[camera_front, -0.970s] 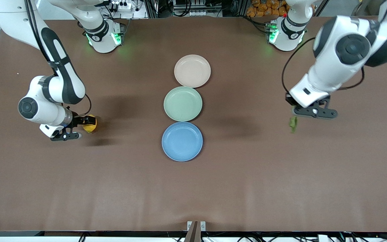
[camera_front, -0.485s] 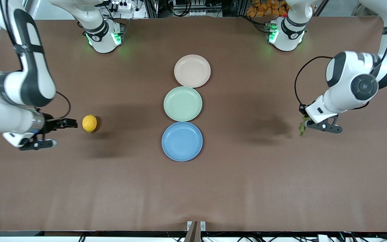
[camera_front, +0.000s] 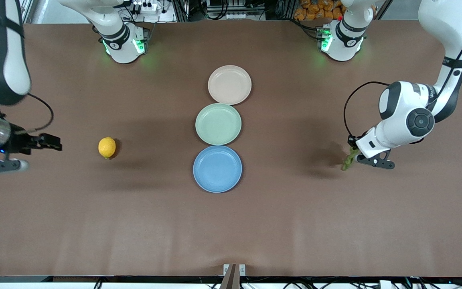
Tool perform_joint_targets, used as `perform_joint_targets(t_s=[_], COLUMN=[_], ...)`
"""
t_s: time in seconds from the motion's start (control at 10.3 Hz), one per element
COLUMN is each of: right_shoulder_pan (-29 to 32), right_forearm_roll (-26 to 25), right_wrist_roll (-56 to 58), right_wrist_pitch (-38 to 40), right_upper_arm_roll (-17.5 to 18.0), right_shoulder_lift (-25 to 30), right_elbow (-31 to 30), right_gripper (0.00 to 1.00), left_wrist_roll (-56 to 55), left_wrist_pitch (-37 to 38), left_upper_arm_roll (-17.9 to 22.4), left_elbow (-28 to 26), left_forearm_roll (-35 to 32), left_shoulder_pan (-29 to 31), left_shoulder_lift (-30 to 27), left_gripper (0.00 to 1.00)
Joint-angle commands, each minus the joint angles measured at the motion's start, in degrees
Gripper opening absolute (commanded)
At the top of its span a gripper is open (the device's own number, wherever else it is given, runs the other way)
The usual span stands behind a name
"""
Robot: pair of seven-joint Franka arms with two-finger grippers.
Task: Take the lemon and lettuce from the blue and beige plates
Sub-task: 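Lower the lemon onto the table while the left gripper lowers the lettuce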
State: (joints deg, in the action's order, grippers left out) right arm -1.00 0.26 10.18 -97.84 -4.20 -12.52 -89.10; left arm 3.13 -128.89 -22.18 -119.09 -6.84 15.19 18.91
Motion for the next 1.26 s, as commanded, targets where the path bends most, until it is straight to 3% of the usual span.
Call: perform_joint_targets(t_s=[0.0, 0.19, 0.39, 0.58, 0.78, 0.97, 1.16], right_shoulder_pan=[3.36, 6.7, 7.85, 9.43, 9.09, 8.82, 8.04], right_forearm_roll=[-1.57, -1.92, -2.46, -2.98, -3.42, -4.73, -4.83], right_wrist_roll=[0.01, 0.01, -0.08, -0.34, -0.25, -0.16, -0.16], right_wrist_pitch=[3.17, 6.6, 9.49, 11.62, 11.53, 11.53, 11.62], right_upper_arm_roll=[5.14, 9.88, 11.31, 15.17, 15.27, 14.92, 14.66], right_shoulder_lift=[3.82, 3.82, 3.91, 3.82, 3.74, 3.47, 3.47], right_elbow=[1.37, 4.89, 5.6, 7.1, 7.01, 7.01, 7.01], right_gripper=[1.0, 1.0, 1.0, 1.0, 1.0, 1.0, 1.0], left_wrist_roll=[1.08, 0.91, 1.09, 1.09, 1.09, 0.47, 0.47], left_wrist_pitch=[0.13, 5.54, 16.77, 27.85, 35.69, 37.83, 37.83], left_upper_arm_roll=[0.65, 0.12, -1.71, -2.34, -2.25, -1.47, 3.25], left_elbow=[0.7, 2.62, 10.06, 19.37, 25.54, 27.06, 27.24], left_forearm_roll=[0.68, 1.12, 1.39, 1.47, 2.79, 3.05, 3.76], left_shoulder_pan=[-0.6, -0.34, -0.34, -0.6, -0.6, -0.69, -4.09], left_shoulder_lift=[-2.28, -8.06, -11.34, -12.14, -13.8, -18.7, -22.23], left_gripper=[1.0, 1.0, 1.0, 1.0, 1.0, 1.0, 1.0])
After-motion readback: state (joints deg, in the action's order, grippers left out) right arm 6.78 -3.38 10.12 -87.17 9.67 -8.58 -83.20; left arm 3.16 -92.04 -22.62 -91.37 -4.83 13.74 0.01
